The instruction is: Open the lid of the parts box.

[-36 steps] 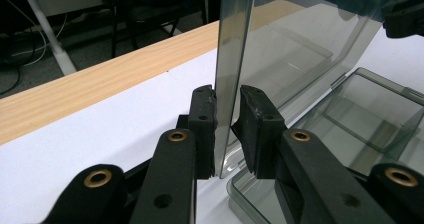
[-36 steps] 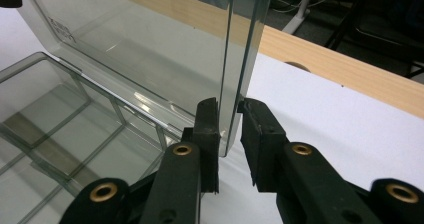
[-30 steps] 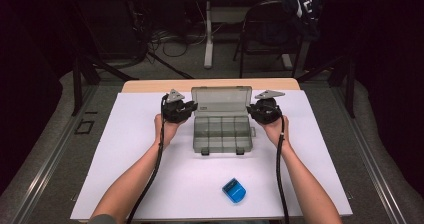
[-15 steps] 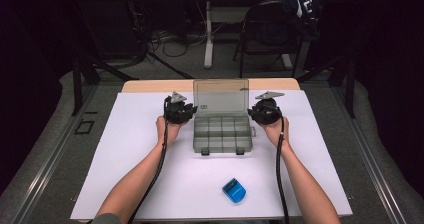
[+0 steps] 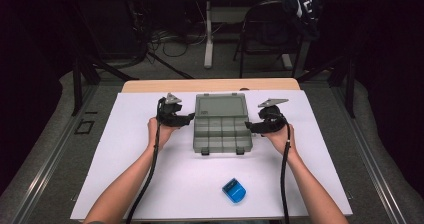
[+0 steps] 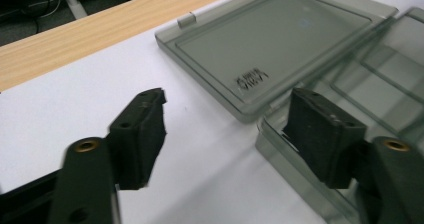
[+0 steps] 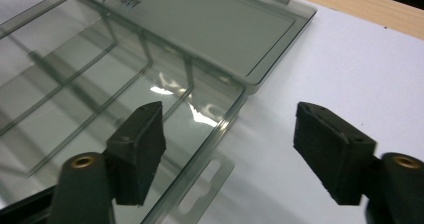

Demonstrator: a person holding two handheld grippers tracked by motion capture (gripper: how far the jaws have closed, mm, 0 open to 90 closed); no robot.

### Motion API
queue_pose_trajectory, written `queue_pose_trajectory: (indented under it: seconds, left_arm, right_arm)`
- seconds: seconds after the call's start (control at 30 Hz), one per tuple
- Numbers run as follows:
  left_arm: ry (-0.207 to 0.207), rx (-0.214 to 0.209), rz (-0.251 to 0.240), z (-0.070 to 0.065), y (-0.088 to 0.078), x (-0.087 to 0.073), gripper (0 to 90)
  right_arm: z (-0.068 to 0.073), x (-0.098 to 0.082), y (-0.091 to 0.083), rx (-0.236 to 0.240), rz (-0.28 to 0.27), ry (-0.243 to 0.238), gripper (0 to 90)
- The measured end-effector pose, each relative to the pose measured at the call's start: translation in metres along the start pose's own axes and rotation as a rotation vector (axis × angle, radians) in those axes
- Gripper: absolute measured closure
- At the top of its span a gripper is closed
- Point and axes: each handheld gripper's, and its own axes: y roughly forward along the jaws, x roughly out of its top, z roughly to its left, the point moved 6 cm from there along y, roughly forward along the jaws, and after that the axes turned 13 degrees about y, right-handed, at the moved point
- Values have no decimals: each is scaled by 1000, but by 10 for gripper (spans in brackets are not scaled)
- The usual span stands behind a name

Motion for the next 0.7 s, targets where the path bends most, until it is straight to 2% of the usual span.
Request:
queue_pose_trajectory:
  seconds: [0.27, 0.43, 0.57, 0.7]
  left_arm:
    - [47, -31, 14, -14, -21, -11, 156]
    - [59, -33, 18, -21, -32, -20, 133]
    - [72, -31, 32, -31, -44, -36, 104]
    - [82, -31, 48, -37, -50, -46, 85]
  right_arm:
    - [7, -14, -15, 13, -11, -8, 178]
    - [8, -24, -20, 18, 4, -16, 129]
    - [8, -35, -25, 27, 18, -16, 63]
    - [8, -41, -27, 39, 21, -15, 37]
